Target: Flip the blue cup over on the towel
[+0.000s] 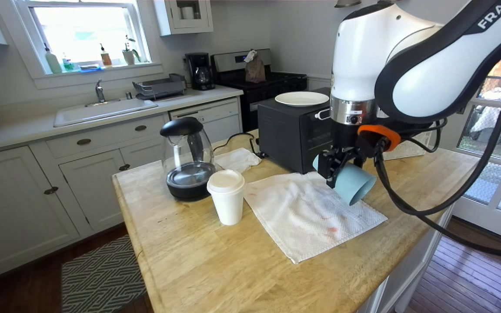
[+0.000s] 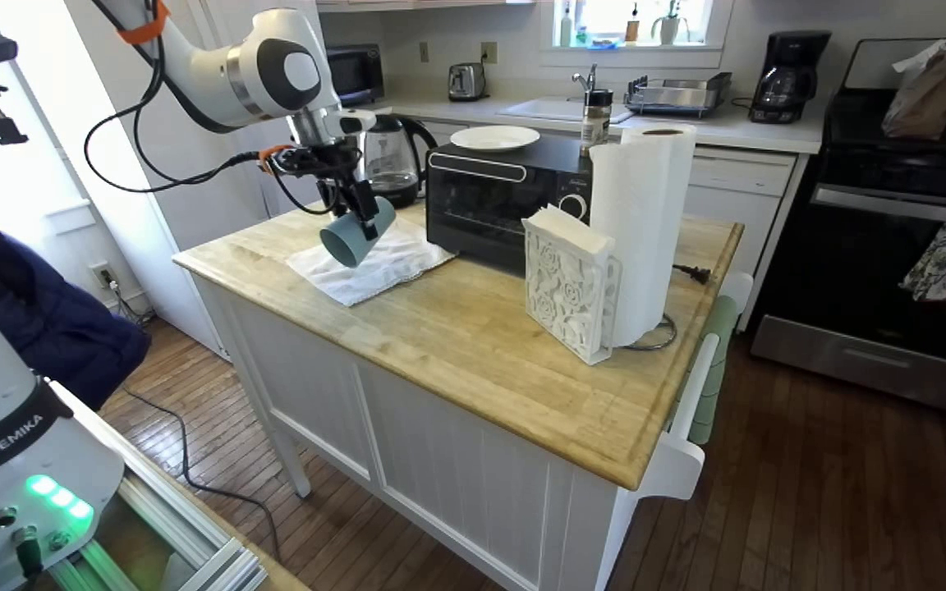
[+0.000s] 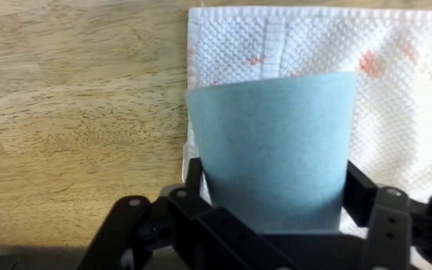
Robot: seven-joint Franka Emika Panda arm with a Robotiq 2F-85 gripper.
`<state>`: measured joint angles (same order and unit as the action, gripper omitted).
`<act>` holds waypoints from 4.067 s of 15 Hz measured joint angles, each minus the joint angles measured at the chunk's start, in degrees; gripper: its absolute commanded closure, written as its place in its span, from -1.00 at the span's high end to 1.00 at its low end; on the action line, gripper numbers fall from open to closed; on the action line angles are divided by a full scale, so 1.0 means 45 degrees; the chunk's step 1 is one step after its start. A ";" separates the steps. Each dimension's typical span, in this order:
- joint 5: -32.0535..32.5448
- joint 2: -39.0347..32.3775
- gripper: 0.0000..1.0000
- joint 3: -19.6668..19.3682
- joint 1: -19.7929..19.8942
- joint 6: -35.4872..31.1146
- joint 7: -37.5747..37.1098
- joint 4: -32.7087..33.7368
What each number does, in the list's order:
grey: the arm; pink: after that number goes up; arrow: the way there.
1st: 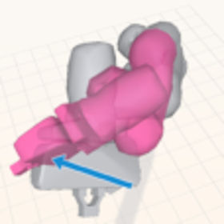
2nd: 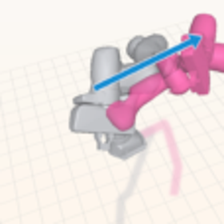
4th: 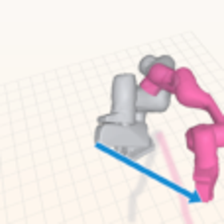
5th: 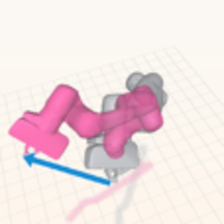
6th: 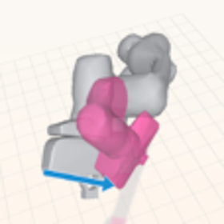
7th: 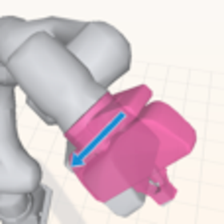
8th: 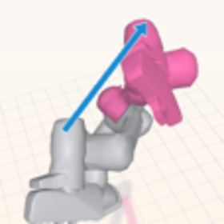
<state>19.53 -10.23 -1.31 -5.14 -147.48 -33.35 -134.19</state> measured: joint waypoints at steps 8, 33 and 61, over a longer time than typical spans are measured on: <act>0.4947 0.0027 0.20 -0.2997 -0.2188 -0.1747 -0.7281 -0.0269; 1.3101 -0.1906 0.20 -0.2710 -0.3720 0.0781 -2.3000 0.0954; 1.2900 -0.1318 1.00 0.1366 -0.0401 0.3241 -2.2180 0.1270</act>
<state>77.58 -16.15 4.84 -6.94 -132.90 -133.16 -128.47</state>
